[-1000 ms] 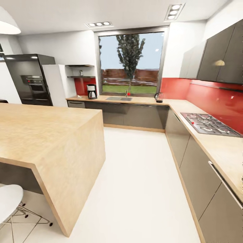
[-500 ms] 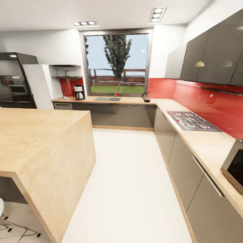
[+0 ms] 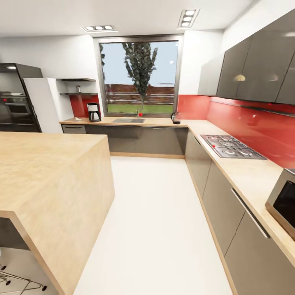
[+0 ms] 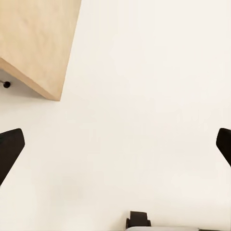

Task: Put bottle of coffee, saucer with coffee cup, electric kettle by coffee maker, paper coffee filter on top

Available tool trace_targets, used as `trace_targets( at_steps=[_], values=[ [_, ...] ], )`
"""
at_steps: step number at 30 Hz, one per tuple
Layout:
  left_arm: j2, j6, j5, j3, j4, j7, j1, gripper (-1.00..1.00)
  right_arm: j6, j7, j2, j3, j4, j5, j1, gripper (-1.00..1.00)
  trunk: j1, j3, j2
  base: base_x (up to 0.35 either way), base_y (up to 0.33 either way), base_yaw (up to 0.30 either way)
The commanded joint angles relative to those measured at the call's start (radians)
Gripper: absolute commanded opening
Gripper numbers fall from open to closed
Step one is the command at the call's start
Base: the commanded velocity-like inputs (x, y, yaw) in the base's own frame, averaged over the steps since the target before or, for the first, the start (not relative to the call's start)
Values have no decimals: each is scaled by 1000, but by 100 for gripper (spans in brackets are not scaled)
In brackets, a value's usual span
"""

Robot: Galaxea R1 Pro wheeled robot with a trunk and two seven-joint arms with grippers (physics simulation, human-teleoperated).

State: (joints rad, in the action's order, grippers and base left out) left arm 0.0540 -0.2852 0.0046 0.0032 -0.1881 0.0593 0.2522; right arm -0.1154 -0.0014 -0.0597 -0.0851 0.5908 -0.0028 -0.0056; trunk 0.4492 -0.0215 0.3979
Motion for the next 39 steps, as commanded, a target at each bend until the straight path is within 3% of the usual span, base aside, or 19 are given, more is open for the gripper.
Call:
trace_targets(
  at_steps=[1,39],
  values=[
    [0,-4,1,0,1,2,1,100,-3,0,0,-1,0,0,-1,100,1,-2,2,182,0,0],
    [3,-3,2,3,4,2,1,100,-3,-2,1,1,-6,0,-1,100,1,-2,2,330,0,-1]
  ],
)
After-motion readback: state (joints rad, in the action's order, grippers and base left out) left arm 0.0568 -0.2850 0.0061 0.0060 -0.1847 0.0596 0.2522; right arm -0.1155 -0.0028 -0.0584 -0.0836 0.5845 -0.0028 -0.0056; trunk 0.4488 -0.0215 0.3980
